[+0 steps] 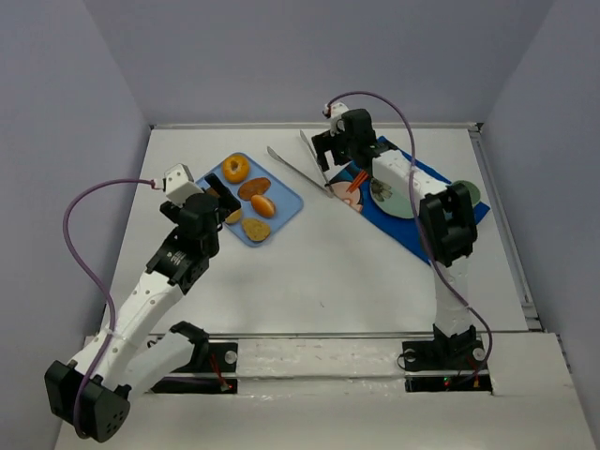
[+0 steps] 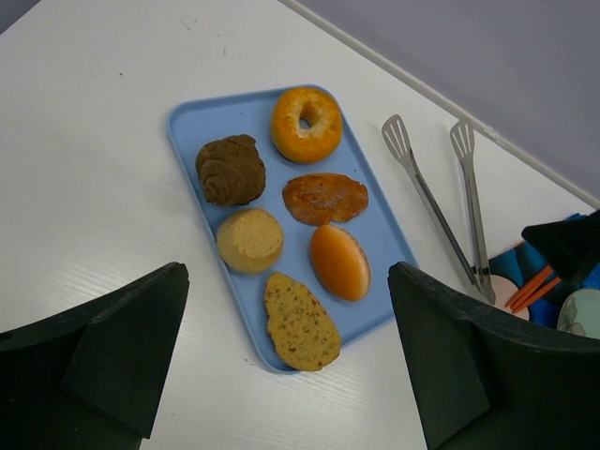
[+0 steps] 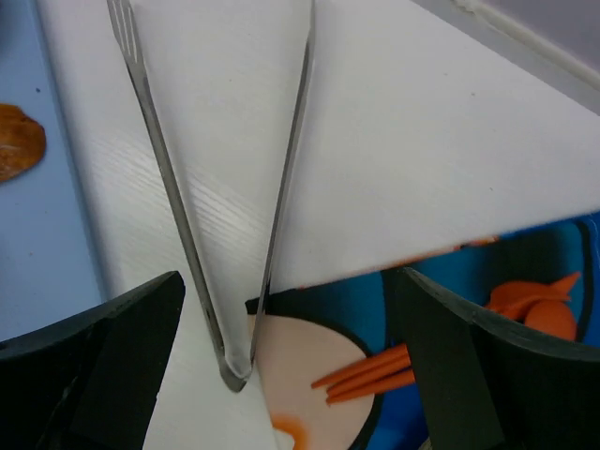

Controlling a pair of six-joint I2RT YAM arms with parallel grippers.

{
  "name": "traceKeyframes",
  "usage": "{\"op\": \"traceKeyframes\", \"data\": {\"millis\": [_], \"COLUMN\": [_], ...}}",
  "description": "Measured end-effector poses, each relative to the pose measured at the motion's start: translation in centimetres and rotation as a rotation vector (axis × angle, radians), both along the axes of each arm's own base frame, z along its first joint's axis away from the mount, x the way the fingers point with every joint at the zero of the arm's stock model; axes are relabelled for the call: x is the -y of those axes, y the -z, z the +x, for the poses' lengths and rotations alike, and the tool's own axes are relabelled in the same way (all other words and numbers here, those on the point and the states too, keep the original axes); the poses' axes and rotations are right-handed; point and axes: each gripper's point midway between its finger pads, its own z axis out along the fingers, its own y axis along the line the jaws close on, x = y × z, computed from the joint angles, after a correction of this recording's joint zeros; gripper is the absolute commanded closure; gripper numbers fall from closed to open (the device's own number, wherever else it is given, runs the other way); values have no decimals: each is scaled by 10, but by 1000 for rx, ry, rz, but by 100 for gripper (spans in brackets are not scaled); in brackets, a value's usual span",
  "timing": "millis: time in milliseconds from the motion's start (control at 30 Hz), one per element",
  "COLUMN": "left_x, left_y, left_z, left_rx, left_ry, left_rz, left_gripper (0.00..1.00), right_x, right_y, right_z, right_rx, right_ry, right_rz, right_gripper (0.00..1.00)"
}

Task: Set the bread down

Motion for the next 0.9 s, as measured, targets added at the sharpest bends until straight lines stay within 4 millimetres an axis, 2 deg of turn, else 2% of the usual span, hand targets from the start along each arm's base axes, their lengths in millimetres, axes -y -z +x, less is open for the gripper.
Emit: {"op": "traceKeyframes", "data": {"millis": [167, 267, 633, 900], "left_x": [-1, -1, 0, -4], "left_y": [11, 18, 46, 44], "left_z": [4, 6, 15, 21], "left_rx": [-34, -56, -151, -156], "left_ry": [-14, -20, -34, -58], "left_rz": [25, 44, 112, 119], "left_gripper": [1, 1, 1, 1], "right_x": [-15, -22, -40, -47], "right_y": [63, 87, 115, 116], "right_z": [13, 13, 27, 34], "right_rx": [-97, -146, -180, -196], "right_ry": [-155, -215, -265, -239], "right_rz": [-130, -165, -147, -108], "right_gripper": [0, 0, 0, 2]}}
